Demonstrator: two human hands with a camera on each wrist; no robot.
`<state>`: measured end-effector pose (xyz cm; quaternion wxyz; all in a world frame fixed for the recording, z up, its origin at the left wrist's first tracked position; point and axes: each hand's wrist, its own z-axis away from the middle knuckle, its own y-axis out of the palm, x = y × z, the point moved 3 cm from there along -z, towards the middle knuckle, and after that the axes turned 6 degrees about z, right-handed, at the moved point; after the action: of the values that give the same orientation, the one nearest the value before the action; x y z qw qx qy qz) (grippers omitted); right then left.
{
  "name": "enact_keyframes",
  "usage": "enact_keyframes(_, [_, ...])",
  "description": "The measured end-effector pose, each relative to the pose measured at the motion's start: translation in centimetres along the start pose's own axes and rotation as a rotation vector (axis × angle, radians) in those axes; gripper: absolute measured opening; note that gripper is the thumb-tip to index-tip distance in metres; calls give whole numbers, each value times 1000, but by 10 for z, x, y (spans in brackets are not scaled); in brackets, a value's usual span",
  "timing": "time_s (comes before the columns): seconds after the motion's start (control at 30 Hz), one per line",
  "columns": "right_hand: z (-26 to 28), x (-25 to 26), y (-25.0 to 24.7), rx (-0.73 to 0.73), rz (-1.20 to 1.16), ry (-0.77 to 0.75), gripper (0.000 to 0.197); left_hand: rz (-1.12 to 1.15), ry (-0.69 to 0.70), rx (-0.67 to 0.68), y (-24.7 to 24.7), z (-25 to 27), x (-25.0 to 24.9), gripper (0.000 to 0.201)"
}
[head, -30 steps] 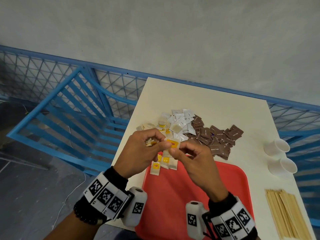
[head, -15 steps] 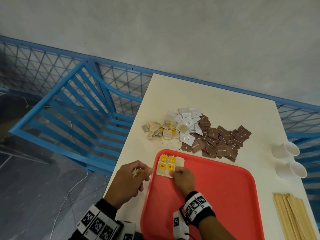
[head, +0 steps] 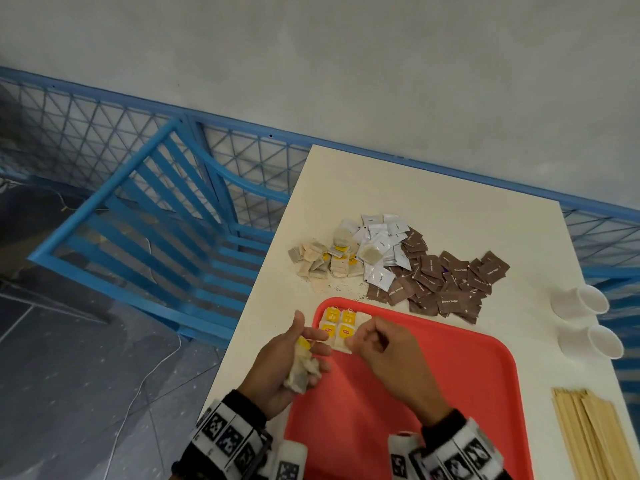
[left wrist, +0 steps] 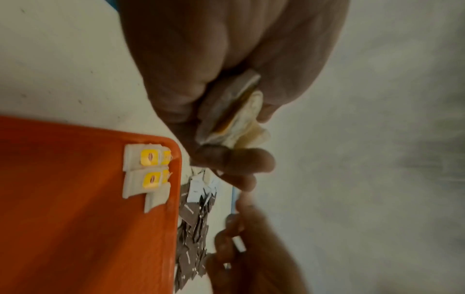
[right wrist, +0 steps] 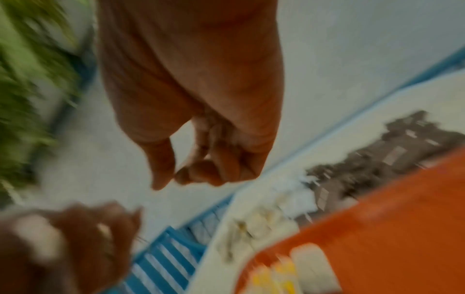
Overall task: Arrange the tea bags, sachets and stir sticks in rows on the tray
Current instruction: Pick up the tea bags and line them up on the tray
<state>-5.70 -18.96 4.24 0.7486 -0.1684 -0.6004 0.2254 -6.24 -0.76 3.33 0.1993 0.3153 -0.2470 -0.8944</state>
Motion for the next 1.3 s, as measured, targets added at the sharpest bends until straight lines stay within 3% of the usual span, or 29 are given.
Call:
enact_keyframes(0.07, [17, 31, -10, 93, 44, -162, 9, -36, -3, 36, 11, -3, 5, 57])
enact_keyframes(0.13, [23, 44, -15, 48, 174, -268, 6, -105, 8, 73, 21, -4, 9, 62])
enact_keyframes(0.27, [18, 42, -23, 43, 299, -295, 14, -239, 35, 100, 37, -1, 14, 73])
enact_keyframes(0.47, [23, 47, -25, 26, 298, -318, 9, -358, 151, 61, 51, 2, 17, 69])
enact_keyframes(0.63, [27, 52, -39, -28, 194, -327, 11, -329, 149, 111, 58, 5, 17, 68])
enact_keyframes(0.77, [20, 53, -63, 40, 7, -242, 10, -279, 119, 205, 62, 5, 16, 66])
enact_keyframes(0.87, [22, 65, -83, 80, -198, -264, 8, -264, 97, 291, 65, 7, 15, 57])
enact_keyframes(1.0, [26, 78, -102, -39, -252, -352, 11, -232, 63, 291, 67, 2, 15, 39])
enact_keyframes(1.1, [29, 84, -109, -114, -160, -411, 19, -224, 12, 269, 67, -4, 15, 35])
enact_keyframes(1.17, [31, 88, -111, -142, -127, -444, 20, -162, -40, 311, 65, -5, 14, 39])
enact_keyframes(1.3, [31, 101, -125, -265, -155, -492, 15, -149, -127, 572, 66, -3, 16, 71])
